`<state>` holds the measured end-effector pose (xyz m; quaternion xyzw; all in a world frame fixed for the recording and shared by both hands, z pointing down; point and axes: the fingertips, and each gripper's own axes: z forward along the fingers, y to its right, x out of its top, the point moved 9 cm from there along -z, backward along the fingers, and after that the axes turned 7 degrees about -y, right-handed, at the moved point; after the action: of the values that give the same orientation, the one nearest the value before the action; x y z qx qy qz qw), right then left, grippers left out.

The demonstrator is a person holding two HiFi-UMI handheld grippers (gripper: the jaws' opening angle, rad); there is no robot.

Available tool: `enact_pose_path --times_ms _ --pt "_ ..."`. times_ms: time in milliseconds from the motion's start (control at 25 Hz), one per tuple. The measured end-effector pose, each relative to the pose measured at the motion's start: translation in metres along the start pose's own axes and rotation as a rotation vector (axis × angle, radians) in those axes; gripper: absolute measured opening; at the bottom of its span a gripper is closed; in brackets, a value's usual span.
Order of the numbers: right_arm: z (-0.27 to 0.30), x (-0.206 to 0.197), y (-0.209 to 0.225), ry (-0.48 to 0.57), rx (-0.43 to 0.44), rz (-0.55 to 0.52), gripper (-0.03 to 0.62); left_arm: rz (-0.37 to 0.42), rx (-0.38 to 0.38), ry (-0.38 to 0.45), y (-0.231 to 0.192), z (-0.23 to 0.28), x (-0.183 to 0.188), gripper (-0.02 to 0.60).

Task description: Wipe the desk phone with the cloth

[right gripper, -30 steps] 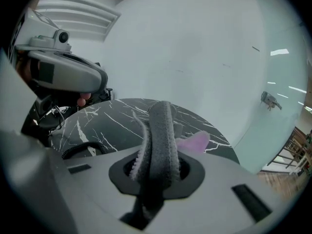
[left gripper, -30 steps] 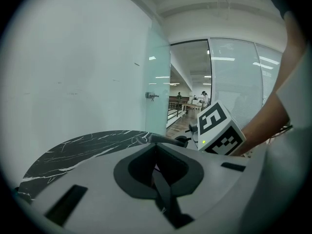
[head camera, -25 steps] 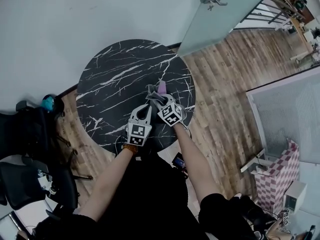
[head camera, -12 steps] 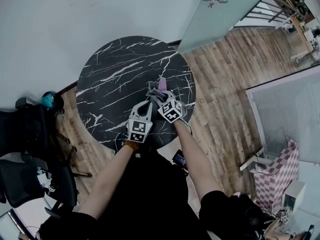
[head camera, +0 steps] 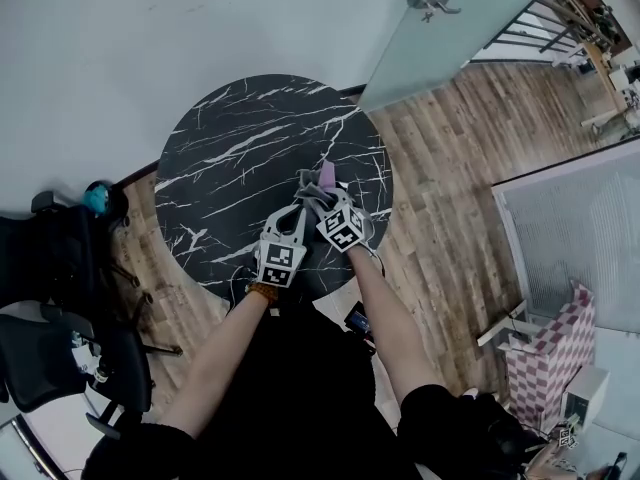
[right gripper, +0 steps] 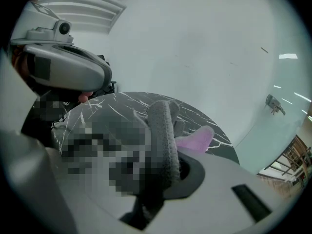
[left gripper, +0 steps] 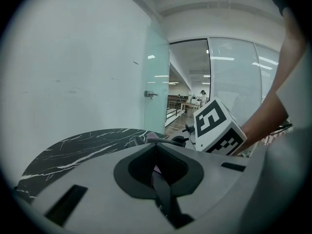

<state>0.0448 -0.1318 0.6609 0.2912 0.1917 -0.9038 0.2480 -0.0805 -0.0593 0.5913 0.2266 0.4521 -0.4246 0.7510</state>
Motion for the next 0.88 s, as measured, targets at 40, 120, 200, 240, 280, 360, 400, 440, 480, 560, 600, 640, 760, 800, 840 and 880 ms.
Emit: enact_pose_path --times_ms 40,120,200,240,280,360,400,440,480,560,600,640,760,800,840,880 --pt "0.000 0.000 -0.001 -0.002 0.001 -0.001 0.056 0.000 -0.001 0.000 0.000 0.000 0.000 0.014" --pt "0.000 -0.002 -0.004 -0.005 0.003 0.001 0.057 0.001 -0.004 0.000 0.002 -0.001 -0.001 0.014" --pt "-0.001 -0.003 -0.006 -0.006 0.004 0.004 0.056 0.002 -0.006 0.001 0.003 -0.001 -0.001 0.014" --pt "-0.001 -0.004 -0.007 -0.005 0.004 0.005 0.057 0.002 -0.006 0.002 0.003 -0.001 -0.001 0.014" --pt "-0.001 -0.005 -0.008 -0.005 0.004 0.007 0.056 0.002 -0.007 0.002 0.003 -0.001 0.000 0.013" --pt "-0.001 -0.005 -0.010 -0.005 0.003 0.012 0.056 0.003 -0.006 0.000 0.004 -0.002 0.000 0.014" --pt "-0.002 -0.005 -0.011 -0.006 0.001 0.015 0.056 0.004 -0.006 0.000 0.004 -0.002 0.000 0.014" --pt "-0.002 -0.005 -0.013 -0.007 0.000 0.017 0.057 0.006 -0.007 -0.002 0.005 -0.003 0.000 0.014" --pt "-0.003 -0.006 -0.014 -0.008 -0.001 0.019 0.057 0.008 -0.008 -0.003 0.006 -0.003 0.000 0.014" --pt "-0.003 -0.006 -0.015 -0.011 0.001 0.020 0.057 0.009 -0.009 -0.007 0.007 -0.003 -0.001 0.014" --pt "-0.003 -0.006 -0.016 -0.012 0.002 0.019 0.056 0.010 -0.009 -0.009 0.007 -0.003 -0.001 0.014" --pt "-0.003 -0.007 -0.016 -0.013 0.003 0.018 0.056 0.012 -0.009 -0.010 0.007 -0.003 -0.001 0.014" --pt "-0.003 -0.009 -0.019 -0.014 0.003 0.018 0.056 0.012 -0.009 -0.014 0.008 -0.002 -0.003 0.014" --pt "-0.004 -0.009 -0.020 -0.015 0.003 0.018 0.057 0.011 -0.009 -0.016 0.009 -0.002 -0.004 0.014" --pt "-0.004 -0.009 -0.021 -0.015 0.003 0.017 0.056 0.010 -0.009 -0.019 0.009 -0.002 -0.005 0.013" --pt "-0.004 -0.009 -0.022 -0.016 0.004 0.016 0.056 0.009 -0.008 -0.020 0.009 -0.002 -0.006 0.013"
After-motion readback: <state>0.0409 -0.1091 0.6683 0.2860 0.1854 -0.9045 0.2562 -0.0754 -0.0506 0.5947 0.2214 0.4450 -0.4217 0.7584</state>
